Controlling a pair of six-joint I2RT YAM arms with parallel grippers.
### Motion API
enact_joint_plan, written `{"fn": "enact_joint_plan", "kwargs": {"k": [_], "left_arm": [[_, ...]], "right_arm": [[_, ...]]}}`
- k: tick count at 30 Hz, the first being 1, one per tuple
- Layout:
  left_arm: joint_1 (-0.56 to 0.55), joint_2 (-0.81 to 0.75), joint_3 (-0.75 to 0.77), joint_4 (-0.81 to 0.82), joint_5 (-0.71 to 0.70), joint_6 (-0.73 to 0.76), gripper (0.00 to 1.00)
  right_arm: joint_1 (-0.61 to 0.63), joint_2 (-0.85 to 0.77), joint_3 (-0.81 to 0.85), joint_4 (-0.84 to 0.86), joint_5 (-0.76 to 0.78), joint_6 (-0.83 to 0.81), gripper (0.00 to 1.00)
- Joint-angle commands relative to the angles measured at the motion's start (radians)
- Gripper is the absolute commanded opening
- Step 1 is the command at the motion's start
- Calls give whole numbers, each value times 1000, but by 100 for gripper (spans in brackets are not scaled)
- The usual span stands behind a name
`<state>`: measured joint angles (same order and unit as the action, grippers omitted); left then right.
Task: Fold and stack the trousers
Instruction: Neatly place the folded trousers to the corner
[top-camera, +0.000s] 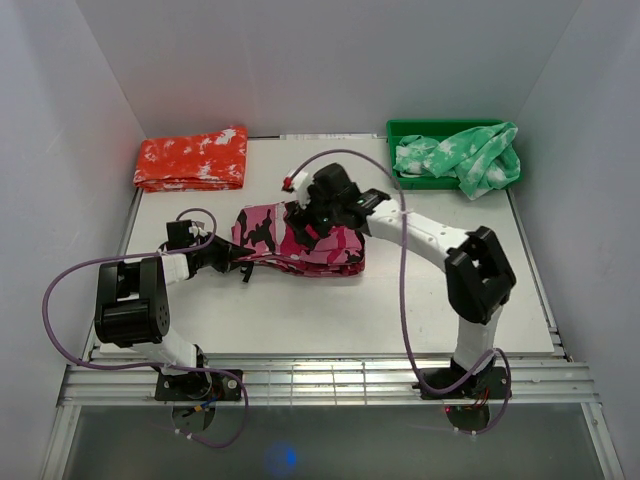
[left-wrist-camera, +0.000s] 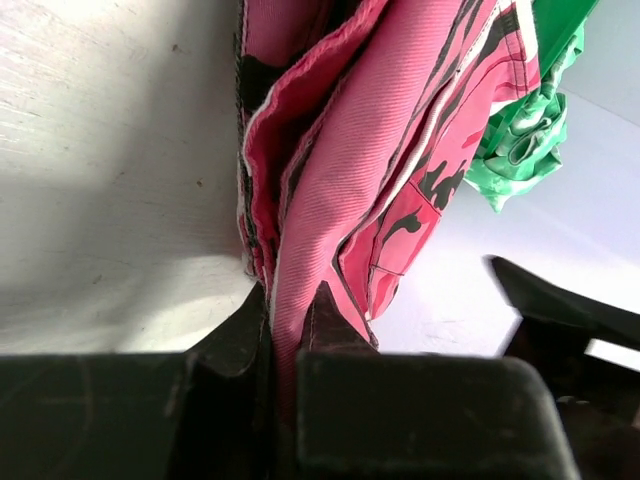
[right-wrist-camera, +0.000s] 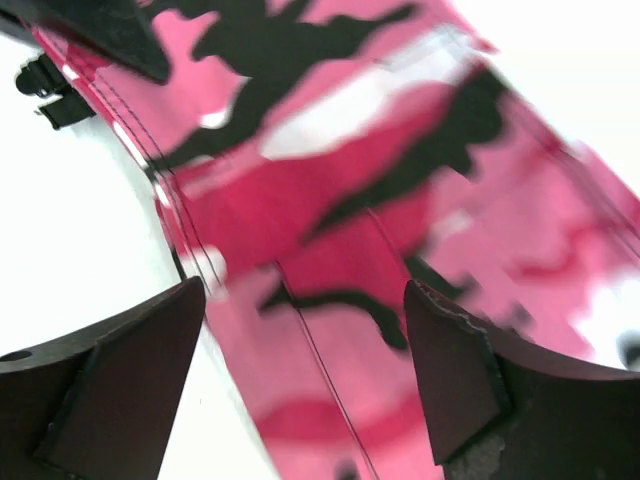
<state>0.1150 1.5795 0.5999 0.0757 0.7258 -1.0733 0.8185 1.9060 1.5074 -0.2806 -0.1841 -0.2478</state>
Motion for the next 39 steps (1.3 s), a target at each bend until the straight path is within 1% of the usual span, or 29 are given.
{"fn": "enact_joint_plan", "kwargs": {"k": [1, 5, 6, 7, 8, 9, 10, 11, 13, 14, 15, 16, 19, 24, 29, 32, 35, 38, 39], "left_arm": [[2, -12, 28, 7, 9, 19, 0], [2, -9, 31, -5, 6, 47, 0], [2, -9, 38, -10, 4, 52, 0], [2, -6, 41, -20, 1, 58, 0], [2, -3, 46, -20, 1, 70, 0], [0, -1, 49, -22, 3, 79, 0], [0, 0, 61, -28, 3, 88, 0], [0, 7, 69, -31, 4, 110, 0], [0, 16, 87, -51, 9, 140, 0], [0, 20, 90, -57, 11, 163, 0], [0, 22, 93, -60, 12, 174, 0], [0, 22, 97, -69, 11, 185, 0], [0, 11, 89, -88, 9, 214, 0], [2, -16, 78, -134, -5, 254, 0], [0, -24, 70, -131, -15, 259, 0], [0, -30, 80, -145, -22, 280, 0], [0, -38, 89, -165, -29, 303, 0], [0, -45, 93, -189, -46, 326, 0], [0, -47, 98, -204, -60, 338, 0]], "right_arm": [[-117, -191, -29, -119, -86, 129, 86], [-243, -291, -127, -196, -162, 228, 89], [-271, -306, -185, -200, -188, 240, 90], [-327, -329, -217, -201, -204, 310, 90], [-356, -337, -251, -198, -221, 344, 91], [-392, -340, -318, -192, -268, 378, 92], [-456, -341, -352, -183, -291, 422, 93], [-487, -340, -387, -163, -317, 514, 94], [-572, -323, -491, -77, -418, 609, 98], [-591, -317, -519, -40, -452, 693, 100], [-605, -309, -539, 13, -483, 715, 96], [-605, -297, -558, 36, -498, 725, 96], [-602, -262, -599, 165, -572, 847, 96], [-593, -208, -602, 224, -612, 900, 95], [-542, -150, -618, 268, -612, 944, 95], [-515, -110, -621, 328, -592, 966, 96], [-501, -75, -584, 325, -565, 934, 99], [-499, -44, -543, 319, -542, 912, 85], [-498, -38, -527, 289, -523, 898, 71]]}}
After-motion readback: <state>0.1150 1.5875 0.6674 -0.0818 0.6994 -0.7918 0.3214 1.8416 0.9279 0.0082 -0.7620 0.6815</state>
